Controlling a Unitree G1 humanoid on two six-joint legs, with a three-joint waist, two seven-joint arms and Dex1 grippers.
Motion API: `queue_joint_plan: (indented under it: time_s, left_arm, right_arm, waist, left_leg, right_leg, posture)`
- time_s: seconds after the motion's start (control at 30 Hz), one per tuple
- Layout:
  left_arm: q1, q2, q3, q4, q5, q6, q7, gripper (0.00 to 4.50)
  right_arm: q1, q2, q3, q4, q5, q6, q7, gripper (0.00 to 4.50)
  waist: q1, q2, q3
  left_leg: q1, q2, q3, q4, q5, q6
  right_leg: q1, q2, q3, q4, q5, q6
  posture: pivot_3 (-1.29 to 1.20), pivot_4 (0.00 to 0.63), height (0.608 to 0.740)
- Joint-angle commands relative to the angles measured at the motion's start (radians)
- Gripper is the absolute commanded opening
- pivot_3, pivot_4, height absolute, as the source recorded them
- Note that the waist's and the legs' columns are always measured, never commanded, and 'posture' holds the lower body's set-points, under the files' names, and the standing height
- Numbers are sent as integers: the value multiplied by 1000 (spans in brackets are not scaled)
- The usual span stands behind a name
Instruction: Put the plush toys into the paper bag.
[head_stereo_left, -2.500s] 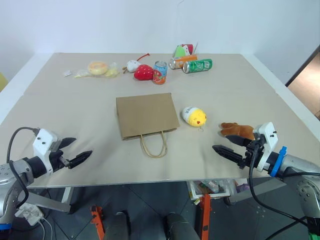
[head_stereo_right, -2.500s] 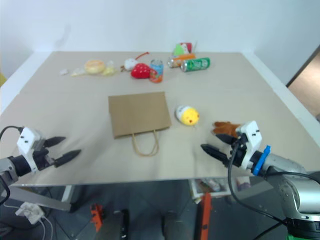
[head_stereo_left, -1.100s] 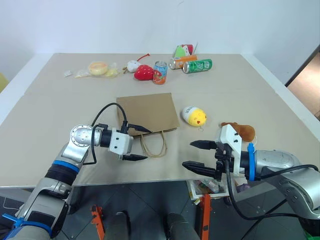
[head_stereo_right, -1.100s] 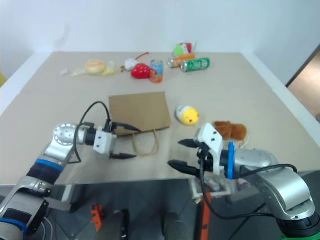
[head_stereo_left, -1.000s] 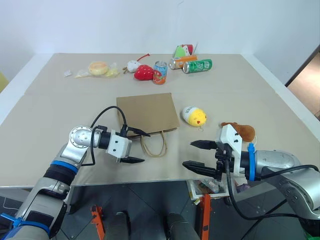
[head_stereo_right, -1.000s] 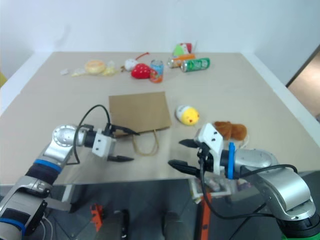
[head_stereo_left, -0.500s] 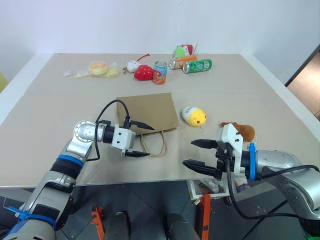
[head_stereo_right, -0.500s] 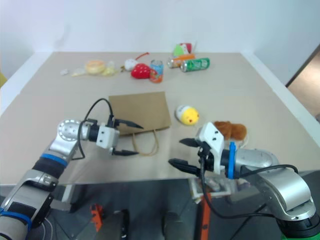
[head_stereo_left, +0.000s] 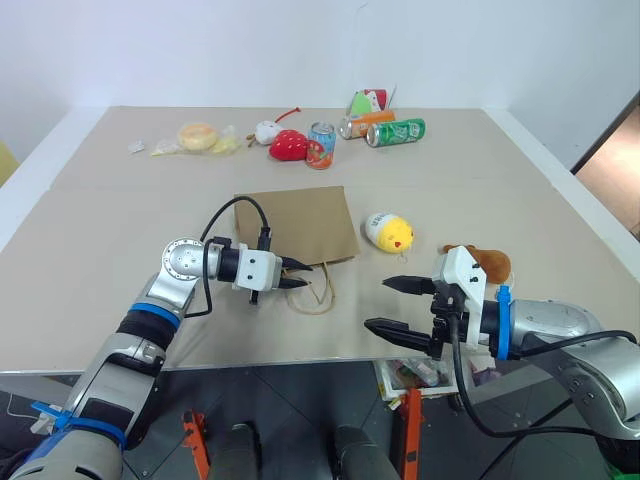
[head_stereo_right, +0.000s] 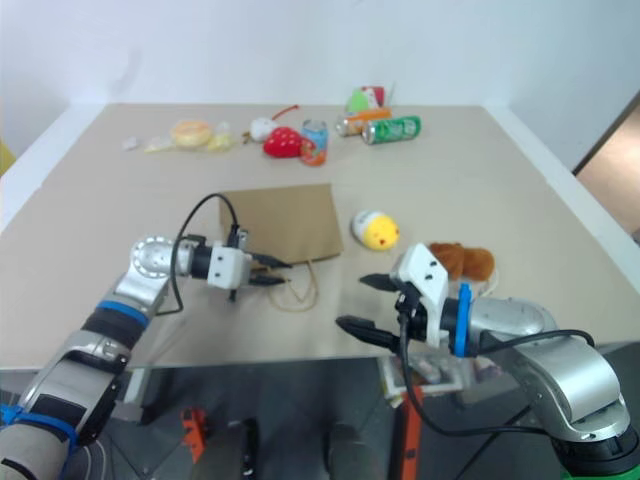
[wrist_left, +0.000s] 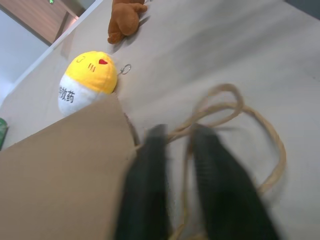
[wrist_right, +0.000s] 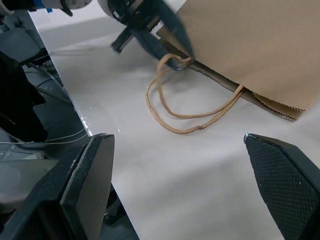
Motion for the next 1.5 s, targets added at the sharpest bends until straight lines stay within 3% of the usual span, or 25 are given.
queue_joint_plan:
  time_s: [0.03, 0.23, 0.4, 0.73, 0.77, 0.87, 1.1, 1.13, 1.5]
  left_arm:
    - [-13, -1, 29, -52, -67, 57, -28, 63]
    - [-22, 4, 67, -83, -119, 156, -29, 63]
    - [-39, -44, 130, -220, -234, 459, 54, 63]
    - [-21, -79, 204, -437, -381, 845, 162, 63]
    - [-11, -78, 202, -447, -377, 848, 166, 0]
    - [13, -76, 201, -477, -374, 863, 174, 0]
    - [41, -88, 207, -527, -387, 902, 198, 0]
    - [40, -92, 210, -528, -390, 906, 204, 0]
    - [-15, -157, 282, -510, -461, 1040, 341, 0]
  right_arm:
    - [3, 3, -27, -24, 0, -18, -8, 4500]
    - [7, 5, -28, -23, -3, -22, -11, 4500]
    - [-15, 26, -7, -14, -22, -33, -32, 4500]
    - [-145, 200, 113, 30, -132, -52, -170, 4500]
    - [-166, 221, 119, 43, -140, -46, -190, 4091]
    - [-192, 258, 109, 48, -134, -28, -216, 3508]
    - [-224, 262, 82, 49, -119, -7, -223, 216]
    - [-233, 265, 81, 49, -119, -5, -225, 38]
    - [-261, 327, 191, 84, -266, -43, -316, 38]
  waist:
    - [0, 0, 0]
    - [0, 0, 0]
    - [0, 0, 0]
    - [-3, 0, 0]
    - [-3, 0, 0]
    - [-2, 0, 0]
    - [-1, 0, 0]
    - [-1, 0, 0]
    - [-1, 0, 0]
  left_leg:
    - [0, 0, 0, 0, 0, 0]
    - [0, 0, 0, 0, 0, 0]
    - [0, 0, 0, 0, 0, 0]
    - [0, 0, -2, 0, 0, 0]
    - [0, 0, -3, 0, 0, 0]
    - [0, 0, -3, 0, 0, 0]
    - [-1, 0, -3, 0, 0, 1]
    - [-1, 0, -3, 0, 0, 1]
    - [-1, 0, -3, 0, 1, 1]
  right_leg:
    - [0, 0, 0, 0, 0, 0]
    - [0, 0, 0, 0, 0, 0]
    - [0, 0, 0, 0, 0, 0]
    - [0, 2, 0, 0, 1, 0]
    - [0, 2, 0, 0, 1, 0]
    - [0, 2, 0, 0, 1, 0]
    - [0, 2, 0, 0, 0, 1]
    - [0, 2, 0, 0, 0, 0]
    - [0, 2, 0, 0, 1, 0]
  posture:
    - [0, 150, 740]
    - [0, 150, 740]
    - [0, 150, 740]
    - [0, 150, 740]
    - [0, 150, 740]
    - [0, 150, 740]
    - [0, 150, 740]
    - [0, 150, 740]
    - [0, 150, 740]
